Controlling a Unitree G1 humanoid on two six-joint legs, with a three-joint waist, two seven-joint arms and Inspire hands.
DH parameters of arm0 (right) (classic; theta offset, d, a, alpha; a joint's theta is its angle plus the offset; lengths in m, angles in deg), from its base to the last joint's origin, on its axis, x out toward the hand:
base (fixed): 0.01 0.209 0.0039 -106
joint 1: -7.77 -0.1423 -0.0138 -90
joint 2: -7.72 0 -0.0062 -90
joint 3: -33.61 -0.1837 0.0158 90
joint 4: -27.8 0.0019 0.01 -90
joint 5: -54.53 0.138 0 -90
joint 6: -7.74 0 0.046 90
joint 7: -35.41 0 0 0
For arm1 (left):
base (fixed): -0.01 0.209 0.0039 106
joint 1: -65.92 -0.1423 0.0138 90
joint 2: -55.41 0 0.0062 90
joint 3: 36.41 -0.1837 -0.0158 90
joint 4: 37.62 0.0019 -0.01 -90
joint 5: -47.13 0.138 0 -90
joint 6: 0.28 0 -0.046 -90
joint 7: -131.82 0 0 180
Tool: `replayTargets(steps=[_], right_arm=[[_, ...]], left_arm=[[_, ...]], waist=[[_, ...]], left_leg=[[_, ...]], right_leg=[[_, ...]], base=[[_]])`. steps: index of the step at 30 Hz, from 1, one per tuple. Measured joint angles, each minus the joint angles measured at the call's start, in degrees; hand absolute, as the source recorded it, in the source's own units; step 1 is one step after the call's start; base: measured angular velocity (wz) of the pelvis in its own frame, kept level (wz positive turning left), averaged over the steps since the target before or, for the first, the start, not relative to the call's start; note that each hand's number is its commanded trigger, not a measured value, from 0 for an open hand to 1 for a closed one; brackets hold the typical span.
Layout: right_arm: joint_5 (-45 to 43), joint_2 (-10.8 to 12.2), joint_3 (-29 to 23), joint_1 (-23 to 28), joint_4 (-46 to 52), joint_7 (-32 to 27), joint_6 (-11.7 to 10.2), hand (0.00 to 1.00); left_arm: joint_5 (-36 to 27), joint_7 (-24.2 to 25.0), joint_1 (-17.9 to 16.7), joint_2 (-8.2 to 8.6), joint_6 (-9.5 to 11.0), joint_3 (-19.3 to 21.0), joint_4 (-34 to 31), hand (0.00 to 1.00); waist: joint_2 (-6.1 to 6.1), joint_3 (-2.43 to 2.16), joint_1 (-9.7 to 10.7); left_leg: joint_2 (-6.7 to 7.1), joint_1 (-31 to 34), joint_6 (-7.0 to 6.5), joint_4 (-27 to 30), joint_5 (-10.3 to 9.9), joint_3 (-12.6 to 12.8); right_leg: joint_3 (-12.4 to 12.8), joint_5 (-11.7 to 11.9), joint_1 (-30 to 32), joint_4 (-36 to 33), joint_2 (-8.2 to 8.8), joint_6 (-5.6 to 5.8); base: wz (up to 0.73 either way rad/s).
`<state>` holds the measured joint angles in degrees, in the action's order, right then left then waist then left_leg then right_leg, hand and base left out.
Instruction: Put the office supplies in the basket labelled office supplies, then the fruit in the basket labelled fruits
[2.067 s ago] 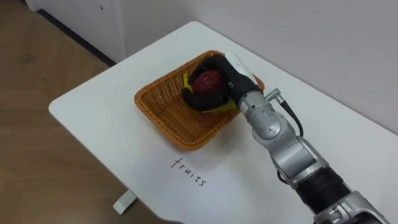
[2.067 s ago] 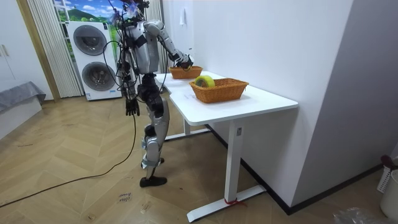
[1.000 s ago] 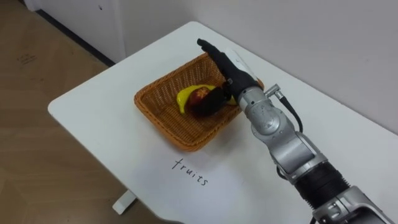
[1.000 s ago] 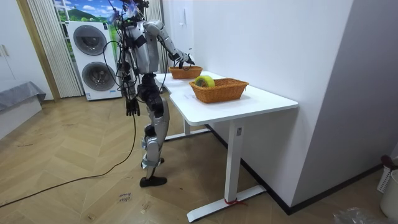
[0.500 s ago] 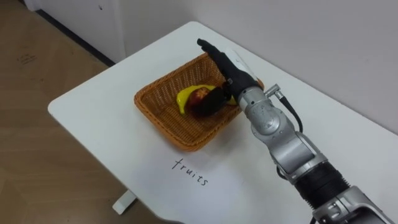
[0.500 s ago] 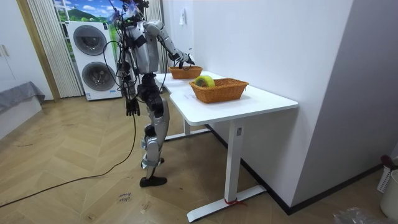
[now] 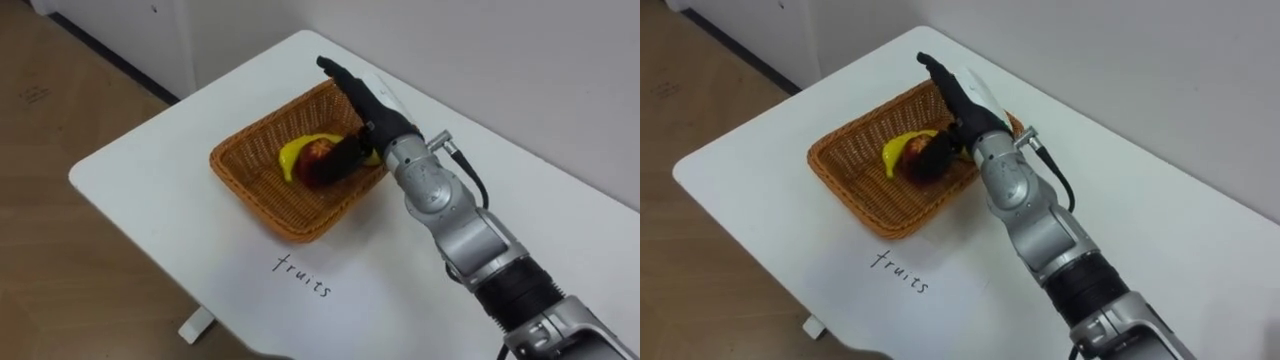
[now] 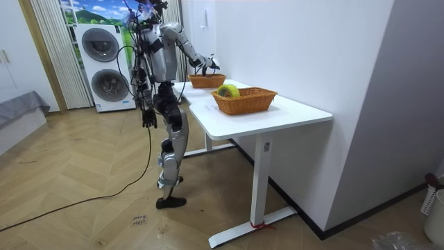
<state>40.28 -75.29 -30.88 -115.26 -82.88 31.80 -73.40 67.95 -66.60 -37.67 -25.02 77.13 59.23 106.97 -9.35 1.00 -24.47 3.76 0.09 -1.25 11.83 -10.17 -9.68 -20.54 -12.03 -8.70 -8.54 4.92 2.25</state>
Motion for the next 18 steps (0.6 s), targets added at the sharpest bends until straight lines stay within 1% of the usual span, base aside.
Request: replayTargets(steps=[2, 4, 5, 6, 7, 8, 10, 11, 12, 14, 15, 17, 18], right_arm=[[-0.24, -0.72, -0.51, -0.87, 2.05, -0.09, 0.0, 0.0], [-1.68, -0.95, -2.16, -0.87, 4.49, 0.03, -0.09, 0.0], [-2.06, -0.98, -2.74, -0.87, 5.33, 0.03, -0.09, 0.0], [-2.2, -1.04, -3.85, -0.87, 6.57, 0.01, -0.2, 0.0], [-2.28, -1.16, -4.86, -0.87, 7.35, -0.03, -0.44, 0.0], [-2.3, -1.42, -5.07, -0.87, 7.73, -0.09, -0.54, 0.0], [-3.35, -2.93, -6.09, -0.74, 9.43, -0.1, -0.87, 0.0], [-3.79, -3.3, -6.88, -0.57, 10.75, -0.19, -0.87, 0.0], [-4.01, -3.58, -7.11, -0.57, 11.43, -0.31, -0.87, 0.0], [-4.22, -4.59, -8.79, -0.41, 14.86, -0.64, -0.92, 0.0], [-4.37, -4.86, -9.2, -0.39, 15.78, -0.78, -0.97, 0.0], [-4.52, -6.13, -10.74, -0.35, 18.08, -1.14, -1.92, 0.0], [-4.53, -6.26, -11.36, -0.33, 18.48, -1.28, -1.94, 0.0]], left_arm=[[0.04, 0.02, 0.12, -0.13, 0.01, 0.02, 0.02, 0.0], [0.09, 0.03, 0.54, 0.07, 0.19, 0.24, 0.65, 0.0], [0.09, 0.03, 0.79, 0.18, 0.19, 0.34, 0.91, 0.0], [0.11, 0.03, 1.35, 0.25, 0.3, 0.34, 0.91, 0.0], [0.08, -0.01, 1.21, 0.24, 0.71, 0.36, 1.0, 0.0], [0.08, -0.03, 1.29, 0.25, 0.96, 0.35, 1.09, 0.0], [0.05, -0.07, 1.43, 0.2, 1.78, 0.38, 1.07, 0.0], [0.01, -0.09, 1.49, 0.2, 1.79, 0.4, 1.03, 0.0], [0.01, -0.09, 1.32, 0.21, 1.78, 0.41, 1.04, 0.0], [0.02, -0.1, 1.05, 0.19, 1.8, 0.92, 1.02, 0.0], [0.05, -0.15, 1.02, 0.17, 1.81, 1.05, 1.02, 0.0], [0.08, -0.21, 0.67, 0.18, 2.08, 1.18, 0.39, 0.0], [0.11, -0.21, 0.68, 0.18, 2.29, 1.19, 0.27, 0.0]], waist=[[0.31, 0.17, 0.99], [0.24, 0.11, 2.23], [0.41, 0.2, 2.34], [0.35, 0.14, 2.88], [0.43, 0.2, 3.54], [0.45, 0.19, 3.7], [0.61, 0.19, 4.89], [0.85, 0.13, 5.5], [0.99, 0.07, 5.63], [1.59, -0.14, 7.25], [1.75, -0.18, 7.62], [2.18, -0.41, 9.04], [2.22, -0.43, 9.33]], left_leg=[[-0.02, -0.51, 0.0, -0.13, 0.0, 0.19], [-0.01, -0.47, 0.0, -0.13, 0.0, 0.15], [-0.01, -0.5, 0.0, -0.13, 0.0, 0.23], [-0.01, -0.61, -0.01, -0.12, 0.0, 0.35], [-0.01, -0.72, -0.01, -0.12, 0.0, 0.34], [-0.01, -0.78, -0.01, -0.11, 0.01, 0.38], [-0.08, -0.88, -0.01, -0.01, 0.01, 0.99], [-0.08, -1.03, -0.03, -0.02, 0.02, 1.42], [-0.12, -1.26, -0.03, -0.08, 0.01, 1.8], [-0.24, -1.78, -0.05, -0.34, 0.02, 2.66], [-0.26, -1.79, -0.06, -0.36, 0.02, 2.79], [-0.4, -2.03, -0.07, -0.54, 0.03, 3.34], [-0.45, -2.16, -0.07, -0.59, 0.03, 3.49]], right_leg=[[0.08, 0.0, -0.31, 0.02, 0.04, 0.0], [0.04, 0.0, -0.33, -0.01, 0.04, 0.0], [0.04, 0.0, -0.32, 0.0, 0.04, 0.0], [0.11, 0.0, -0.38, 0.0, 0.02, 0.0], [0.21, 0.0, -0.52, -0.03, 0.01, 0.0], [0.39, 0.0, -0.53, -0.06, 0.01, 0.0], [1.66, 0.0, -0.42, -0.03, -0.01, 0.0], [2.63, 0.0, -0.39, -0.05, 0.01, -0.01], [3.25, 0.0, -0.39, -0.06, 0.02, -0.01], [3.73, 0.0, -0.45, -0.11, 0.03, -0.01], [4.15, 0.0, -0.43, -0.12, 0.0, -0.01], [4.96, 0.01, -0.42, -0.18, -0.11, -0.02], [5.13, 0.01, -0.43, -0.22, -0.14, -0.03]], base=[[-0.06], [0.0], [-0.04], [-0.05], [-0.03], [-0.06], [-0.14], [-0.18], [-0.26], [-0.22], [-0.13], [-0.12], [-0.11]])
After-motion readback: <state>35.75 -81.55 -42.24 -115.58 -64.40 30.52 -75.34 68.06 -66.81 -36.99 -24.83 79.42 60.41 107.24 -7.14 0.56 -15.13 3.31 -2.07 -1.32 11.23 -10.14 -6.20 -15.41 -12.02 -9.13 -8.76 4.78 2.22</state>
